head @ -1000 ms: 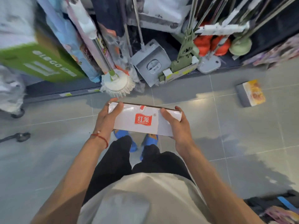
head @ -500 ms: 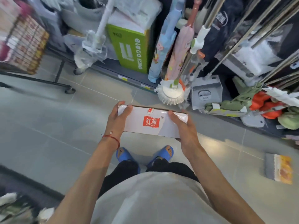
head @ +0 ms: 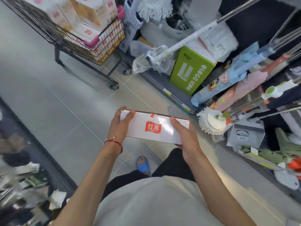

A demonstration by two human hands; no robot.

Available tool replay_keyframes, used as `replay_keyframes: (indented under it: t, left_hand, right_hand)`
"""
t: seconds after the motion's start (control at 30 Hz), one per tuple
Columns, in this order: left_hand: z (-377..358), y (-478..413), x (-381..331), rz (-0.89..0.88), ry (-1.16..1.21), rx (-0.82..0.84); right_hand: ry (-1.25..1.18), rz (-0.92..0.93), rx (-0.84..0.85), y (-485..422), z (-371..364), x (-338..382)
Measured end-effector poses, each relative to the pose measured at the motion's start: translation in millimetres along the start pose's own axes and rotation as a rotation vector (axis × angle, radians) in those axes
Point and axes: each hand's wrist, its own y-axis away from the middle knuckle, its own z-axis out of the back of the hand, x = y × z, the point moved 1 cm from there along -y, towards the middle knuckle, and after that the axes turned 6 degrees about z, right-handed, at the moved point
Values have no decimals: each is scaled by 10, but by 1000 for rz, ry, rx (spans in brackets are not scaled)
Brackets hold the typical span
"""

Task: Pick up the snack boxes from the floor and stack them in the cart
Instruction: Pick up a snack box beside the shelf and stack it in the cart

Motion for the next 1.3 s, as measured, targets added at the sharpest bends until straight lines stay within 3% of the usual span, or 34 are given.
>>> replay_keyframes:
  t: [0.3,0.6,0.8,1.0,1.3]
  left_hand:
    - [731,-641,-422,35,132,-145]
    - [1139,-1525,-1330,43,248,-310]
    - [1442,-2080,-1879,38,325,-336]
    - [1899,-2757,-2359,30,316,-309]
    - [2980,-3931,-3155,-28,168,-135]
  right_hand:
    - [98,8,170,-630,-1141,484]
    - [172,35,328,-1496,-2233,1358]
    - [205,57,387,-1943,-2918,1816]
    - [173,83,332,-2276,-3686,2097]
    - [70,77,144,-2409,-5146,2381]
